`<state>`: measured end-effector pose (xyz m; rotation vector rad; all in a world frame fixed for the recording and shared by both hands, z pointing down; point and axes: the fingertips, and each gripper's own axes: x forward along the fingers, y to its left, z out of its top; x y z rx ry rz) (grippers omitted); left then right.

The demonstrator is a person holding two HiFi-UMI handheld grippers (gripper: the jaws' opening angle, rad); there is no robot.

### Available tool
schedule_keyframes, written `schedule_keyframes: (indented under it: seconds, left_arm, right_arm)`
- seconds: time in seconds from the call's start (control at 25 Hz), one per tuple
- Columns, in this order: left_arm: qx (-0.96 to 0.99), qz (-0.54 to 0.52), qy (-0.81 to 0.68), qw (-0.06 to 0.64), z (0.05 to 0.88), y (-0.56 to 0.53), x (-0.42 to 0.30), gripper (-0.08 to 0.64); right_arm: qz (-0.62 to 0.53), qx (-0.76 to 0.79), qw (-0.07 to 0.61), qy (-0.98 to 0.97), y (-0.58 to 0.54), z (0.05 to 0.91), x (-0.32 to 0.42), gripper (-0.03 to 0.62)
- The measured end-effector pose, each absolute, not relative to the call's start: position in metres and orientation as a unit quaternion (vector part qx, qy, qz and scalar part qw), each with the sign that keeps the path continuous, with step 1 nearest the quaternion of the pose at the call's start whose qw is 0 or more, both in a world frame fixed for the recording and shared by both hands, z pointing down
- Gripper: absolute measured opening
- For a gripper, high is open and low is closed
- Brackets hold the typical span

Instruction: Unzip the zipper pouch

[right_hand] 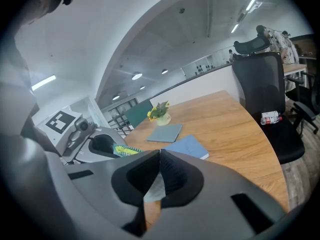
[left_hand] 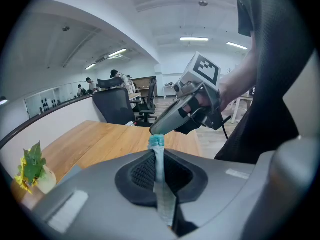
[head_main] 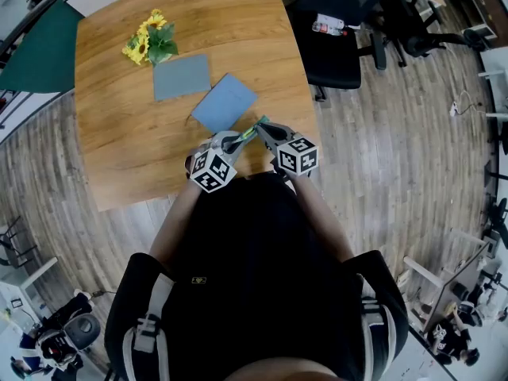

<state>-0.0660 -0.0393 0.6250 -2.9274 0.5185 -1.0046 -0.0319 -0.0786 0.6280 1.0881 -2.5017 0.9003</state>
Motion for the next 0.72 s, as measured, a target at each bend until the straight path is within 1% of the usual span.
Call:
schedule_keyframes:
  seconds: [0.72]
  left_arm:
    - [-0.933,-0.319,0.167,0.009,0.6148,-0.0367,-0.0742,0.005]
  right_arm:
    - [0.308,0.385,0.133,-0.860,-0.0805,0.6253,-0.0318,0.006]
